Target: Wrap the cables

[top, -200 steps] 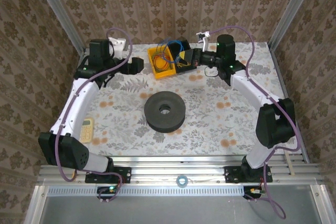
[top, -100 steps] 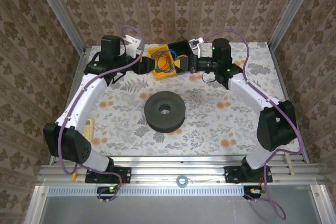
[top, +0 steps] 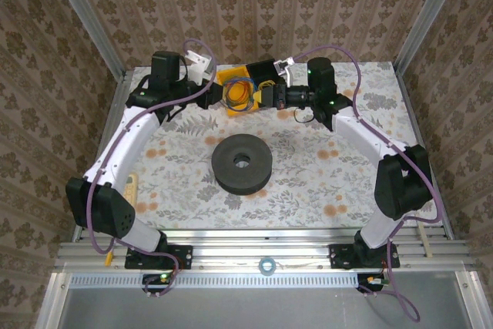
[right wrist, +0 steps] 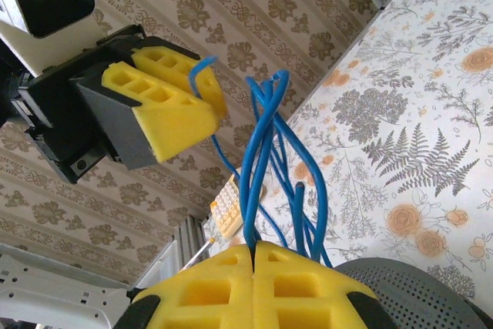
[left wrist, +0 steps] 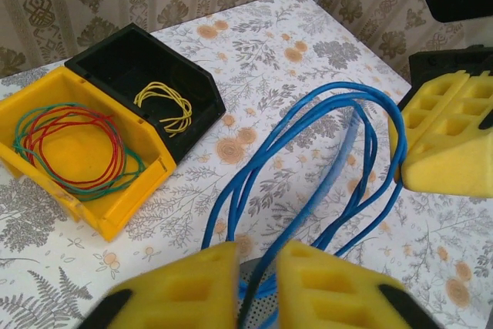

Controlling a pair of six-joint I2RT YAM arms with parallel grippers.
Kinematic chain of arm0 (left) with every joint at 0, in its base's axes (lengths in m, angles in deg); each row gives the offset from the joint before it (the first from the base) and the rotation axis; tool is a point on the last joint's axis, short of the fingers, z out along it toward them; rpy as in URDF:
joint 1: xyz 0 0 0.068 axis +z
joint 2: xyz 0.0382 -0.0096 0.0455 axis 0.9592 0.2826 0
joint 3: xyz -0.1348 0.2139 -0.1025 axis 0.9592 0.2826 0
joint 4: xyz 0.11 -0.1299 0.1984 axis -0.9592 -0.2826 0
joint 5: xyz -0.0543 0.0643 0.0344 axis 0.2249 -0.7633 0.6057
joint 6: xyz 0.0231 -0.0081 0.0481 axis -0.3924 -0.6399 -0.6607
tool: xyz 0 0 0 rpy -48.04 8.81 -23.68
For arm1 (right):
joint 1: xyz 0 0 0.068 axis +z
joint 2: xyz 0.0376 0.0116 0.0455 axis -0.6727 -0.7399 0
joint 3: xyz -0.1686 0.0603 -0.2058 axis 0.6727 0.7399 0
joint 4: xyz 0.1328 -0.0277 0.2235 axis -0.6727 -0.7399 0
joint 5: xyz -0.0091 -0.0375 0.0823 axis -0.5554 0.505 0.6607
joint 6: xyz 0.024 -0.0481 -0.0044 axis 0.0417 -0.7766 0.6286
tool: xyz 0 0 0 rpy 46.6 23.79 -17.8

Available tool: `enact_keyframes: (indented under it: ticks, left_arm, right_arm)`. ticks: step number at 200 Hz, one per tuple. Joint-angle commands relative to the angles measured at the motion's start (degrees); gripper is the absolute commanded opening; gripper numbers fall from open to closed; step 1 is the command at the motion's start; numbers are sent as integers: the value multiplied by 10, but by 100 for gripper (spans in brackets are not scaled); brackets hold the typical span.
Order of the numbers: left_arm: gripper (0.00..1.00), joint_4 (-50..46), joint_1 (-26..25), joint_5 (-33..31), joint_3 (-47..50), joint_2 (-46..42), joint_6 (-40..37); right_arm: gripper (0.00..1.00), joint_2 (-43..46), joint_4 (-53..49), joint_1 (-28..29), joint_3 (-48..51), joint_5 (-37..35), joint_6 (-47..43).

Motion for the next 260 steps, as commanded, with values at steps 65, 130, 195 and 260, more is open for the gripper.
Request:
enact_keyframes:
  ticks: [65, 130, 195, 260]
  left_arm:
    - [0, -16, -1, 5, -22, -21, 11]
    - [0, -76, 0, -29, -114, -35, 20]
    - [0, -42, 2, -5, -123, -47, 61]
    - [0, 16, -4, 68, -126, -56, 175]
  right_arm:
    - [0, -16, -28, 3, -27, -18, 6]
    - [44, -17, -72, -10, -1, -118, -27]
    - [75, 80, 115, -25, 157, -54, -13]
    - [100, 110, 340, -12, 191, -52, 95]
